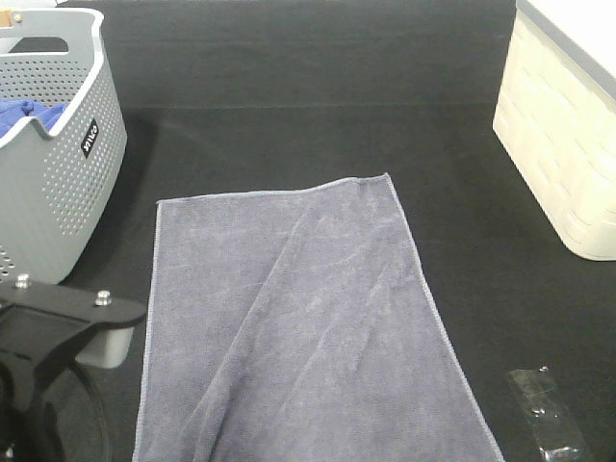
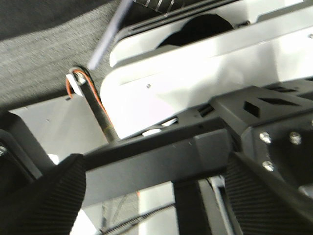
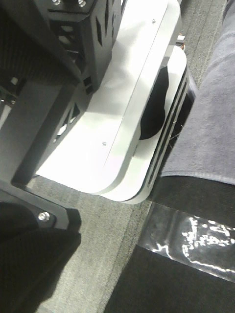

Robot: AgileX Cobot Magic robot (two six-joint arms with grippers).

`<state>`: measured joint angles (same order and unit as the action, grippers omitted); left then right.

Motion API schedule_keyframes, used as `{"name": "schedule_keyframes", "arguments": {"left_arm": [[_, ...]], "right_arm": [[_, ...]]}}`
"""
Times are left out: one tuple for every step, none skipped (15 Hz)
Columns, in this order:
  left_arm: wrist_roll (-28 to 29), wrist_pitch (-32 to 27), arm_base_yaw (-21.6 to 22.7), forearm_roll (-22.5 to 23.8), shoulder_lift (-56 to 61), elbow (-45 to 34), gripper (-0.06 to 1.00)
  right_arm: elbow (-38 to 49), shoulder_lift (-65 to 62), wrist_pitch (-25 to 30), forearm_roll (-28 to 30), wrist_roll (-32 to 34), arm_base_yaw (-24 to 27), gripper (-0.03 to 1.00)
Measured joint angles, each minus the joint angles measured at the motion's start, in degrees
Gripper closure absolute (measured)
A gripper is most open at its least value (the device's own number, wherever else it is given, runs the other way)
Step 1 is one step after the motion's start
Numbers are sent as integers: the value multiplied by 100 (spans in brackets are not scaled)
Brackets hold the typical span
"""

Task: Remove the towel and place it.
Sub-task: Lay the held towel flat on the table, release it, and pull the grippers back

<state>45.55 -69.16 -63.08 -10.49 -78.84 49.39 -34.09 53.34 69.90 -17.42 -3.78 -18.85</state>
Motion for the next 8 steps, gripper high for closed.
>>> {"name": "schedule_keyframes", "arguments": {"left_arm": [[0,0,0,0,0,0,19],[11,0,0,315,0,0,19],[17,0,46,504,0,0,20],[17,-6,155,682,0,34,21],[6,63,350,922,0,120,22],[-52,246,596,1163,0,212,23],[-143,504,859,1341,0,315,23],[-275,785,1157,1438,0,395,23]], "right_arm": [[0,0,0,0,0,0,21],[-206,0,-6,6,-6,0,21],[-378,0,-103,6,-29,0,21],[-544,11,-315,6,-103,0,22],[-710,69,-539,6,-189,0,24],[-911,172,-768,6,-304,0,26],[-1089,321,-963,0,-453,0,28],[-1272,521,-1152,0,-561,0,30]]}}
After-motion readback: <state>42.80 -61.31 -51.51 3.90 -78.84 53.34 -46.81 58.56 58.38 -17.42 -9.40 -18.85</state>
